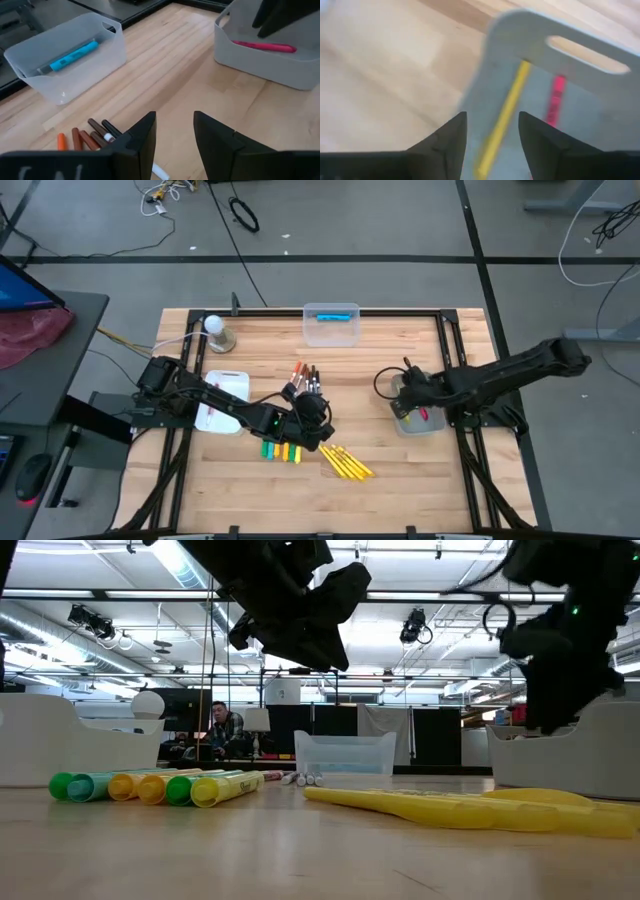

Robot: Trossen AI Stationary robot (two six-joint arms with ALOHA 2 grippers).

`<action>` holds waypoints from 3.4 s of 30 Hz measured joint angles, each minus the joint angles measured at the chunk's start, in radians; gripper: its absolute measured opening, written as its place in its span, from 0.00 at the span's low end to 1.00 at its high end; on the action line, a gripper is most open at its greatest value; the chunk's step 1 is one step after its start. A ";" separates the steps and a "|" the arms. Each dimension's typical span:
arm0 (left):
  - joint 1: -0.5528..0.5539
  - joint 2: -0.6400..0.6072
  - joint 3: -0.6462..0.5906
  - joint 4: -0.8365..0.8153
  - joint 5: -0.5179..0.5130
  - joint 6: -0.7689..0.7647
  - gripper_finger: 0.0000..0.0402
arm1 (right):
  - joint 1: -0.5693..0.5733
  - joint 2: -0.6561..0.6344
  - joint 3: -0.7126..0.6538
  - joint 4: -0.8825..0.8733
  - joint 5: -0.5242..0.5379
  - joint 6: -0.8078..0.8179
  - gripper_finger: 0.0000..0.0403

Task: Pick & Place Markers
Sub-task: Put the green highlighter pen into the transparent bin

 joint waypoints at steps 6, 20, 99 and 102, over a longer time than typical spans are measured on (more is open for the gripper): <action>-0.023 -0.002 0.016 -0.002 0.101 0.168 0.34 | 0.108 -0.122 0.000 0.249 0.015 -0.167 0.43; -0.282 -0.003 0.325 -0.605 0.097 0.003 0.34 | 0.261 0.081 0.000 0.932 0.034 -0.773 0.43; -0.333 0.040 -0.006 -0.827 0.489 -1.442 0.45 | 0.240 0.278 0.000 1.068 0.034 -0.915 0.43; -0.333 0.040 -0.006 -0.828 0.489 -1.440 0.45 | 0.240 0.278 0.000 1.068 0.034 -0.914 0.43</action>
